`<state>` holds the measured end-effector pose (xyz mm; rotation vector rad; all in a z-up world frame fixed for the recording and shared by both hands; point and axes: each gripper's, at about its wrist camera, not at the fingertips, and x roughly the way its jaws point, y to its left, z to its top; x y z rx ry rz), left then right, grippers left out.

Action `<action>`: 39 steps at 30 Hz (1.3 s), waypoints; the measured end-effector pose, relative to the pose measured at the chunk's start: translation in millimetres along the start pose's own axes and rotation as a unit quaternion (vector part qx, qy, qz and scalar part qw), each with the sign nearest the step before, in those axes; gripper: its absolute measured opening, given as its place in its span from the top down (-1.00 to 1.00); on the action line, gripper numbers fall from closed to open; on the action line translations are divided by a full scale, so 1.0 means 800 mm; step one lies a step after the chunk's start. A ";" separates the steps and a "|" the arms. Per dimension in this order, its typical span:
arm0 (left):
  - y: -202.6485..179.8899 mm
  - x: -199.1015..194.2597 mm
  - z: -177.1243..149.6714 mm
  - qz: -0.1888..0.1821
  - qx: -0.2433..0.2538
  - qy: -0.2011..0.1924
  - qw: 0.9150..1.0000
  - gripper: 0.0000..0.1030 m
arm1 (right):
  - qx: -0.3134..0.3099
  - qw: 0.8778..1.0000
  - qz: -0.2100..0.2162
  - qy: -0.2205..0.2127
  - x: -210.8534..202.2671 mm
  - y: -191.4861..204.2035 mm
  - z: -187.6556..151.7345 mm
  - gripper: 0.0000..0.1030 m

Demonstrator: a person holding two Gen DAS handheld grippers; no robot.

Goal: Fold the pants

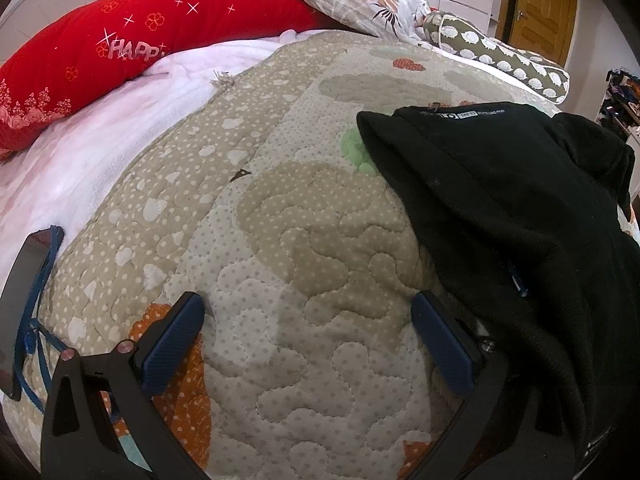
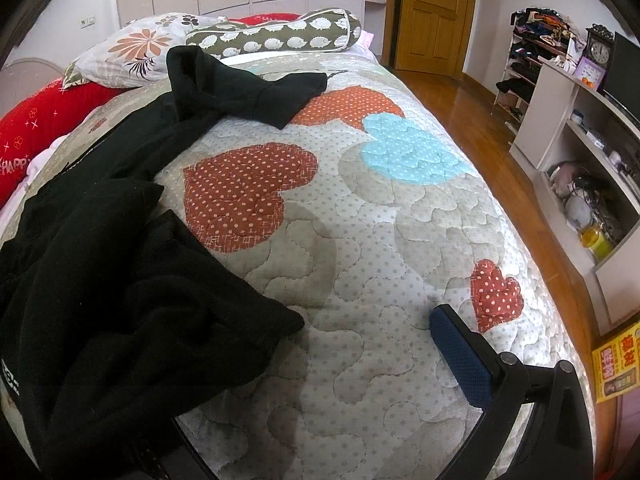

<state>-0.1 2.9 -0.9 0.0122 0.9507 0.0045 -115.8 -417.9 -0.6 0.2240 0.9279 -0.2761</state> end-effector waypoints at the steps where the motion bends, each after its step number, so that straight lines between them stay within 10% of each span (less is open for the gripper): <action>1: -0.004 0.001 0.001 -0.012 -0.007 0.009 1.000 -1.00 | -0.003 1.000 -0.004 0.001 0.001 0.002 0.001 -0.99; 6: -0.008 -0.012 0.007 -0.006 0.000 0.054 0.999 -1.00 | -0.007 1.000 -0.011 -0.001 -0.002 0.005 0.000 -0.99; 12: -0.019 -0.075 -0.004 0.075 0.043 -0.009 0.996 -1.00 | -0.033 0.998 0.017 0.044 -0.021 -0.009 -0.002 -0.99; 17: -0.043 -0.115 -0.007 0.124 0.096 -0.069 0.985 -1.00 | -0.029 0.999 0.018 0.001 -0.069 -0.026 -0.010 -0.98; 39: -0.084 -0.172 -0.013 -0.012 0.064 -0.117 0.991 -1.00 | -0.060 0.990 0.102 -0.077 -0.153 0.026 0.001 -0.99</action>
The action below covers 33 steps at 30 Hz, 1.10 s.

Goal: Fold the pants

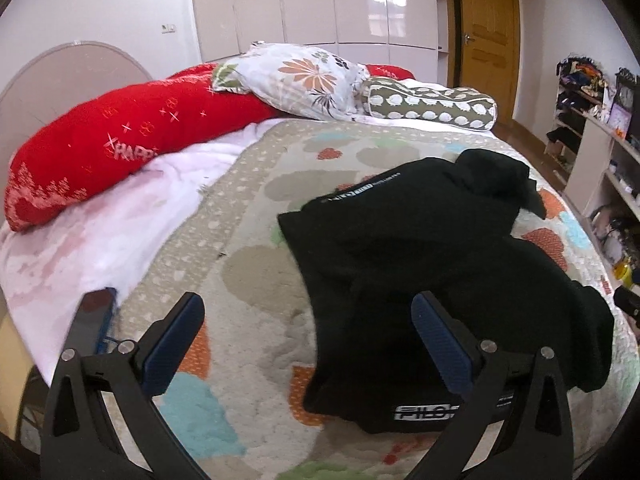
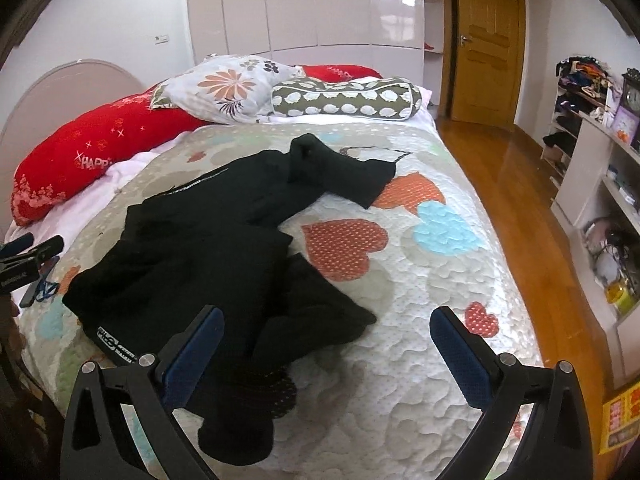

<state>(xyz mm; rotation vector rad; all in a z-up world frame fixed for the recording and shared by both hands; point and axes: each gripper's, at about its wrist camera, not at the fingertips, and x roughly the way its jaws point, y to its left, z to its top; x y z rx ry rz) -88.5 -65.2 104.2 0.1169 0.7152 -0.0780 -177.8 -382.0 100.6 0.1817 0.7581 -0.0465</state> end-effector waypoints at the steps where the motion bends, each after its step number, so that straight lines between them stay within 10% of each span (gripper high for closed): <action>1: -0.002 0.003 -0.002 -0.004 -0.004 0.003 1.000 -1.00 | 0.001 1.000 0.003 0.001 0.000 0.001 -0.001 -0.99; 25: -0.029 0.010 -0.021 -0.050 0.012 0.015 0.999 -1.00 | 0.002 1.000 0.018 0.003 0.012 0.010 -0.006 -0.96; 33: -0.029 0.031 -0.039 -0.065 0.014 0.044 0.997 -1.00 | 0.036 0.999 0.011 0.020 0.019 -0.026 -0.008 -0.44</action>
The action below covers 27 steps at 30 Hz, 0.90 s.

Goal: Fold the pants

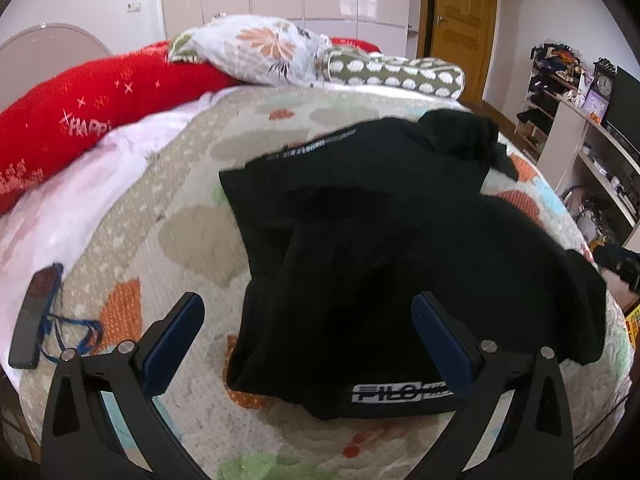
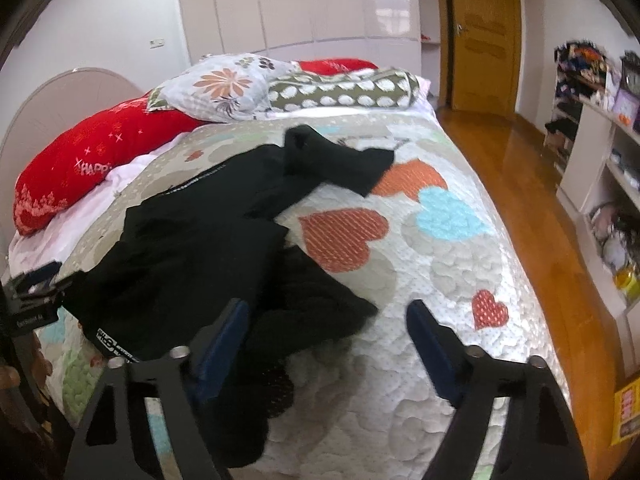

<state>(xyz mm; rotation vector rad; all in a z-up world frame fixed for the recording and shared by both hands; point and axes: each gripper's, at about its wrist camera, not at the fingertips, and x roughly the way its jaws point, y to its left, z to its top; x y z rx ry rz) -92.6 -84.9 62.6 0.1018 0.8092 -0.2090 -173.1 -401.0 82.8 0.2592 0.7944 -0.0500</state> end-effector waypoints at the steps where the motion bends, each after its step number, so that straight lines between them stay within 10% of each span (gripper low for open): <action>1: 0.001 0.004 -0.003 0.001 0.000 0.005 1.000 -1.00 | 0.008 1.000 0.003 0.003 0.003 -0.005 -0.001 -0.35; 13: 0.016 0.026 -0.015 0.019 -0.001 0.025 1.000 -1.00 | 0.116 0.988 0.067 0.083 0.095 -0.047 -0.011 -0.03; 16: 0.018 0.029 -0.016 0.016 -0.006 0.030 0.999 -1.00 | 0.114 0.988 0.082 0.071 0.099 -0.041 -0.007 0.69; 20: 0.021 0.024 -0.014 0.018 -0.006 0.025 1.000 -1.00 | 0.110 0.989 0.088 0.046 0.073 -0.042 -0.004 0.81; 27: 0.040 0.014 -0.013 0.015 -0.024 0.017 0.999 -1.00 | 0.116 0.992 -0.034 -0.028 -0.043 -0.100 -0.024 0.81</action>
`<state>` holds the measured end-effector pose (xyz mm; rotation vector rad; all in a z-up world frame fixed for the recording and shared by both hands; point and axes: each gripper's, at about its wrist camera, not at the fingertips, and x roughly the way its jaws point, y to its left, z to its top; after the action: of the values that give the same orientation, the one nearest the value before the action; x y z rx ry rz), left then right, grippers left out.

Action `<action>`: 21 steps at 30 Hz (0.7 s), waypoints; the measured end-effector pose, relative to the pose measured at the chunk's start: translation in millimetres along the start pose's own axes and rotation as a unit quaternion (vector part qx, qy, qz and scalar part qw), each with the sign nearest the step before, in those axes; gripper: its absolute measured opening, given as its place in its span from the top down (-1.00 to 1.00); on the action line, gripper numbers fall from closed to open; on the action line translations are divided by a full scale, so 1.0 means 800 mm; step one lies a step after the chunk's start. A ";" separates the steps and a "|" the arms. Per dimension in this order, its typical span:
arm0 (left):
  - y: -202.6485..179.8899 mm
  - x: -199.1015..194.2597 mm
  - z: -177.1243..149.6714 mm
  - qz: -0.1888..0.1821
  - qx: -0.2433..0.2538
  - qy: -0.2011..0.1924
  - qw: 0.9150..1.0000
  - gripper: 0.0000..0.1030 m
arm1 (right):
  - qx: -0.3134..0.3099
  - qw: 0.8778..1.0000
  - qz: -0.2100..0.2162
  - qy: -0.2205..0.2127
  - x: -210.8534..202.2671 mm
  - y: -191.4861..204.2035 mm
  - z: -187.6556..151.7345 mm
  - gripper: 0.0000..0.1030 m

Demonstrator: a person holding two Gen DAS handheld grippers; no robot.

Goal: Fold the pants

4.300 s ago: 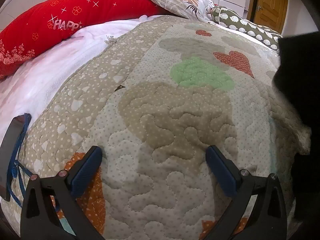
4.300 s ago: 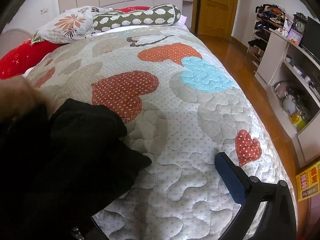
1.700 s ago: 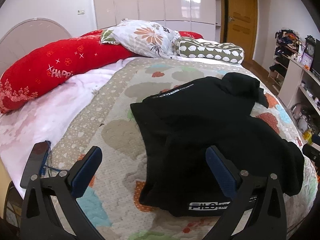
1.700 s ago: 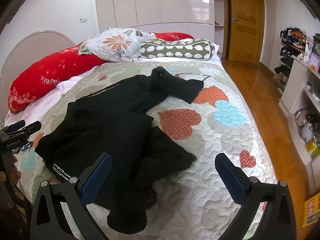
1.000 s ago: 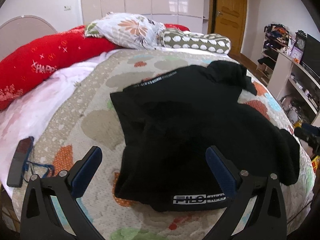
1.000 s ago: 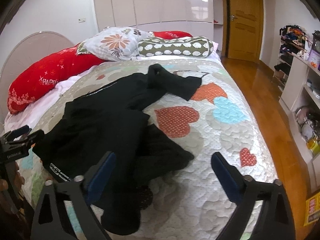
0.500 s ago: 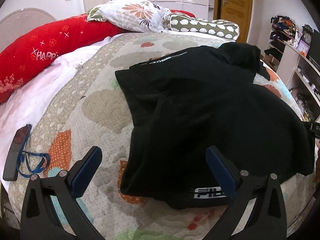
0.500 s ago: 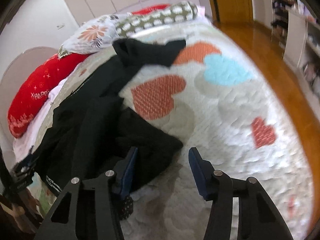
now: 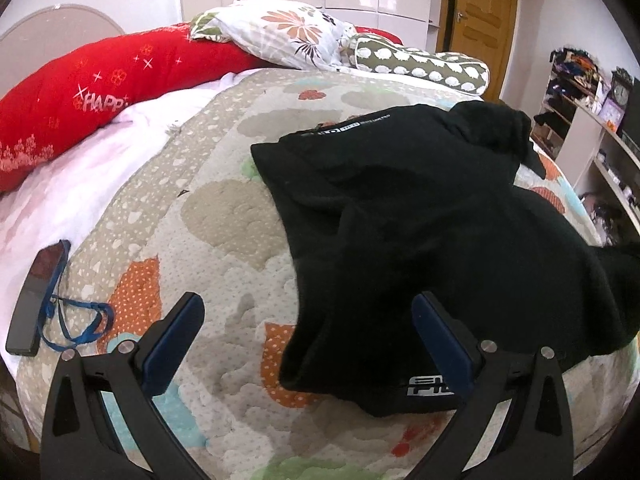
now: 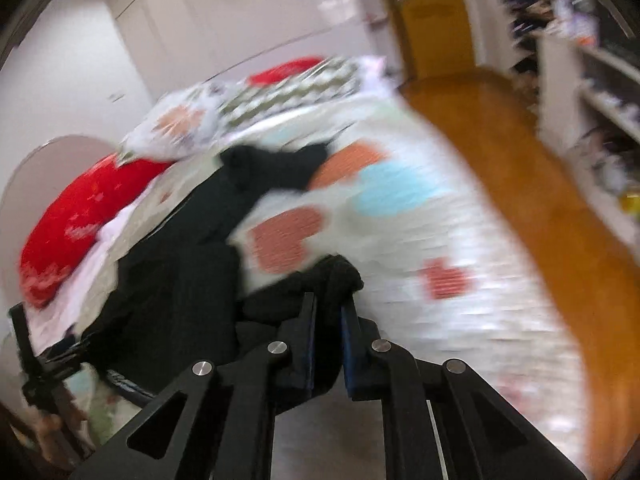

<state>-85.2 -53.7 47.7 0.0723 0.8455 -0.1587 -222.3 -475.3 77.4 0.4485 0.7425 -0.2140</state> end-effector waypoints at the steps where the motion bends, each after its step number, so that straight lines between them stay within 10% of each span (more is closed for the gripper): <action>1: 0.002 0.000 -0.001 0.000 -0.002 0.001 1.000 -1.00 | 0.000 1.000 -0.023 -0.005 -0.012 -0.011 -0.003 0.81; 8: 0.019 0.003 -0.014 -0.002 -0.016 0.021 1.000 -1.00 | 0.013 0.991 -0.107 0.081 0.018 -0.064 -0.046 0.63; 12: 0.037 -0.001 -0.013 -0.017 -0.050 0.028 0.998 -1.00 | 0.018 0.990 -0.132 0.037 -0.005 -0.071 -0.032 0.30; 21: 0.039 0.003 -0.021 -0.055 -0.083 0.048 0.994 -1.00 | -0.033 0.998 -0.052 -0.007 0.001 -0.019 0.021 -0.14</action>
<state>-90.8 -21.1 34.6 -0.1241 0.9573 -0.1888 -216.9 -496.4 83.2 0.3448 0.7574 -0.2888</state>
